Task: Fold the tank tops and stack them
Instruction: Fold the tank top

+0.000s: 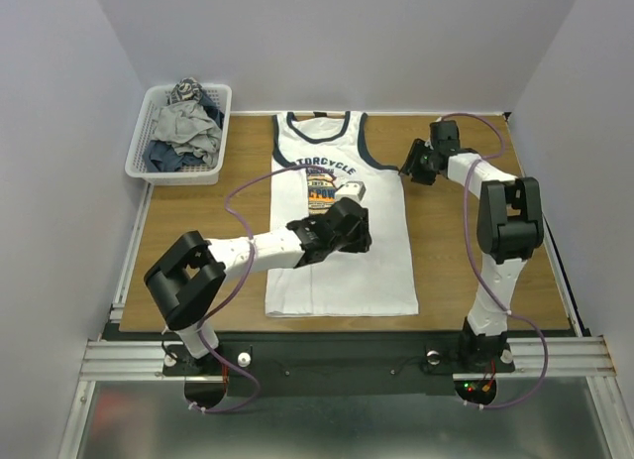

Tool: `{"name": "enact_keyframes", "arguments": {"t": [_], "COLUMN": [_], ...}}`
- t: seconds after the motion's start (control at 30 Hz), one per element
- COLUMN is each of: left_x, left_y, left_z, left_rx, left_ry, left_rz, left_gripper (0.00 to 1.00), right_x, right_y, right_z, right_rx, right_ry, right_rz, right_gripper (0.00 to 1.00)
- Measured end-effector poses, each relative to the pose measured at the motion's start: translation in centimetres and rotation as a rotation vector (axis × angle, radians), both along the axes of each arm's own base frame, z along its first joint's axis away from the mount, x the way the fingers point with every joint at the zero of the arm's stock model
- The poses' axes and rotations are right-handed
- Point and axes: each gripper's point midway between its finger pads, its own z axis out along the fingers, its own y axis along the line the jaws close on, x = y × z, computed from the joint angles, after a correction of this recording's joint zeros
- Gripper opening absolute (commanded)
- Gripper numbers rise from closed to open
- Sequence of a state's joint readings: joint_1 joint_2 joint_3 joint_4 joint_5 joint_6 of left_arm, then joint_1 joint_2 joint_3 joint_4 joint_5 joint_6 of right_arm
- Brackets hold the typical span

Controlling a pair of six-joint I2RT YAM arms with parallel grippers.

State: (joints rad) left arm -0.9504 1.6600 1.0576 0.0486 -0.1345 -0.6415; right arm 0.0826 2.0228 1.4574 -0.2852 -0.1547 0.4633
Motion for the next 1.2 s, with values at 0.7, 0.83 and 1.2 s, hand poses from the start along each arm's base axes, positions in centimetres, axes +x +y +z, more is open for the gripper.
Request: {"name": "enact_keyframes", "arguments": {"t": [0.7,0.83,1.2], "left_x": [-9.9,-10.6,-14.6], "left_y": [-9.0,-10.1,-13.3], "left_z": [-3.2,-2.7,-4.0], "left_rx": [0.043,0.041,0.097], "left_ry": [0.047,0.042,0.061], "left_rz": [-0.235,-0.250,-0.335], "left_gripper": [0.43,0.43,0.50], "right_x": [2.8,2.7,2.7], "right_y": [1.1,1.1,1.1], "right_z": [-2.1,-2.3,-2.7], "right_rx": [0.003,0.006,0.008], "right_ry": [0.003,0.007,0.017], "right_rz": [0.047,0.047,0.042], "right_gripper": [0.44,0.33,0.18]}}
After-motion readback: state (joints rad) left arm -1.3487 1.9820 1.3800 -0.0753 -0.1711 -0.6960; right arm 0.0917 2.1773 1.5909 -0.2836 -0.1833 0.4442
